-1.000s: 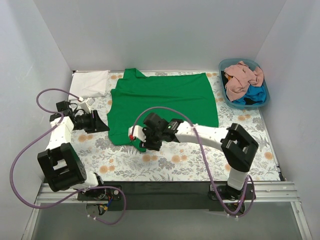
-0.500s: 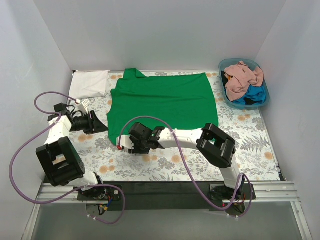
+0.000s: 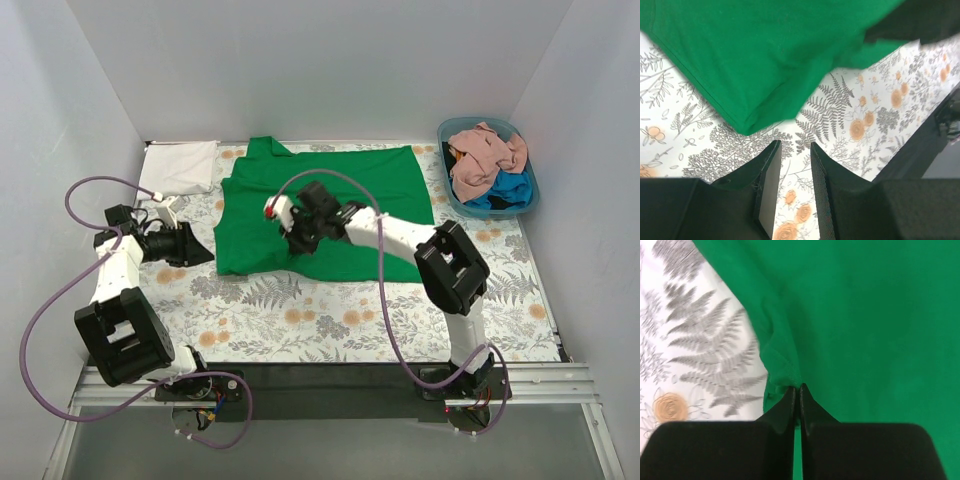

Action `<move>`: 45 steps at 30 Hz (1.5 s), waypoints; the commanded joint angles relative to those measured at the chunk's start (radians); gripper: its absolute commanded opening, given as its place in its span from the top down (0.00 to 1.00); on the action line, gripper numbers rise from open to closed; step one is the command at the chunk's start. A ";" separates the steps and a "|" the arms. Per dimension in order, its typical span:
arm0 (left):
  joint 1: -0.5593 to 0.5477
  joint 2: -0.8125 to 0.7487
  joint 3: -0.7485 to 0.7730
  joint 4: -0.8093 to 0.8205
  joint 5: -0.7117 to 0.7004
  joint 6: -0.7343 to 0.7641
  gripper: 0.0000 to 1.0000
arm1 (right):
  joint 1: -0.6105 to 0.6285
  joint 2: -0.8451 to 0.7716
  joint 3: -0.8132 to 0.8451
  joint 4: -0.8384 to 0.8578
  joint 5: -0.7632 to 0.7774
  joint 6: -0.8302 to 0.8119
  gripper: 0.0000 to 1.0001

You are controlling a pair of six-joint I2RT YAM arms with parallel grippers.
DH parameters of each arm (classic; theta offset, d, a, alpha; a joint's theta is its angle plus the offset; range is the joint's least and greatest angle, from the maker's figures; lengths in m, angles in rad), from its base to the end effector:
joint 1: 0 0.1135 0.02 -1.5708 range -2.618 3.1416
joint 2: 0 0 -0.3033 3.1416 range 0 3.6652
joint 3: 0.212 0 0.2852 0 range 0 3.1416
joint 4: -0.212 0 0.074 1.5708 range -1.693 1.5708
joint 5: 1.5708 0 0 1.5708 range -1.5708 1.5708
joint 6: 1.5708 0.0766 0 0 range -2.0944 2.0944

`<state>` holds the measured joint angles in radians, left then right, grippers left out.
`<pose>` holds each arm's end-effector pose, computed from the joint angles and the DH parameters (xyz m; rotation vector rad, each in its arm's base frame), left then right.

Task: Fold and stack the t-shirts
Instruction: Flatten the tshirt out

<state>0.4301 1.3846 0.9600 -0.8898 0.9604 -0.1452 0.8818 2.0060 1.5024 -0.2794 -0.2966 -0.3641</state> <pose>0.2739 0.0566 0.2373 -0.5459 2.4344 -1.2379 0.3168 0.4198 0.2027 -1.5126 1.8517 0.5985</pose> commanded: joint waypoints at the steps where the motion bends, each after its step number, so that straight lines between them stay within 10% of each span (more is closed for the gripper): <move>1: -0.028 -0.018 0.003 0.032 0.031 0.113 0.71 | -0.092 0.071 0.059 -0.001 -0.194 0.143 0.99; 12: -0.365 -0.122 -0.129 0.279 -0.138 0.300 0.71 | -0.225 0.295 0.157 -0.003 -0.308 0.310 0.99; 16: -0.497 -0.037 -0.119 0.360 -0.201 0.153 0.73 | -0.234 0.316 0.167 -0.004 -0.319 0.323 0.99; 37: -0.568 0.346 -0.009 0.488 -0.390 -0.373 0.62 | -0.236 0.298 0.147 -0.003 -0.329 0.310 0.99; 45: -0.568 0.288 -0.015 0.454 -0.384 -0.360 0.87 | -0.234 0.272 0.140 -0.003 -0.335 0.303 0.99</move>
<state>-0.1349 1.7252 0.9432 -0.4191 0.5823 -0.5117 0.6422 2.2818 1.6600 -0.2420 -0.6468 -0.0387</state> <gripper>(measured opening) 0.148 0.030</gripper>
